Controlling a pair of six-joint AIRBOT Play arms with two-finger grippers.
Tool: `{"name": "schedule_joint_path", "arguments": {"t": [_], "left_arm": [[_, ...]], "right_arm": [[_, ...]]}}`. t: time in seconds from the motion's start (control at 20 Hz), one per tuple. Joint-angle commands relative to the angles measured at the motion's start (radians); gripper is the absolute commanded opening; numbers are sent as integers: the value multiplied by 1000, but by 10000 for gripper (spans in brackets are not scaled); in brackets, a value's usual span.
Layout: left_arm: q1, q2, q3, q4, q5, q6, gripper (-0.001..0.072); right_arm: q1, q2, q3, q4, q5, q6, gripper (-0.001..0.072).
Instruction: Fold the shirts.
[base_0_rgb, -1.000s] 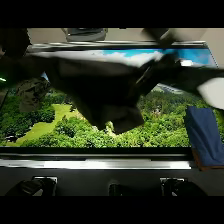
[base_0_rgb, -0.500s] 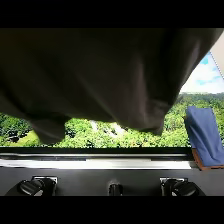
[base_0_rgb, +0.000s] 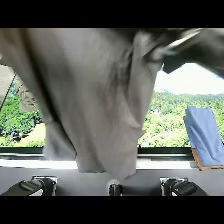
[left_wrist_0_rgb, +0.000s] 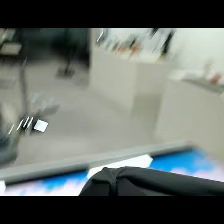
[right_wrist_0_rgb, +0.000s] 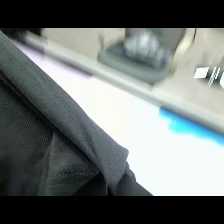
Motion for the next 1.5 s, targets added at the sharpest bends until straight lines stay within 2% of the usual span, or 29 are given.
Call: {"name": "schedule_joint_path", "arguments": {"t": [0.0,0.1,0.25,0.5,0.55,0.6,0.65,0.7,0.85,0.95,1.0,1.1,1.2,1.3,1.45], "left_arm": [[83,-255,2,69,-123,-26,34],[92,-386,2,69,-143,-25,34],[80,-536,2,46,-186,-25,35],[49,-679,2,-9,-324,-33,37],[43,-693,2,-13,-351,-34,99],[43,-697,2,-16,-377,-40,324],[48,-693,3,-13,-407,-40,635],[65,-683,7,-13,-444,-38,695],[165,-642,25,-58,-673,6,700],[244,-610,-3,-160,-816,4,700],[273,-581,-52,-227,-838,1,700],[301,-477,-245,-314,-808,5,700],[289,-327,-546,-336,-694,5,700],[268,-162,-891,-399,-550,5,699],[250,24,-1262,-533,-417,5,699]], "right_arm": [[0,-291,0,-9,58,126,48],[0,-447,0,-1,52,167,49],[0,-612,0,-1,103,168,48],[0,-720,0,0,146,210,48],[0,-724,0,-1,139,217,57],[0,-722,2,-1,125,216,224],[-7,-713,11,0,126,206,490],[-22,-694,24,18,130,153,630],[-163,-596,48,140,172,-22,633],[-306,-542,48,258,230,-140,631],[-371,-531,48,302,286,-174,630],[-483,-534,48,349,454,-238,608],[-541,-538,43,342,542,-290,605],[-560,-542,39,328,572,-330,605],[-558,-555,39,334,560,-350,605]]}}
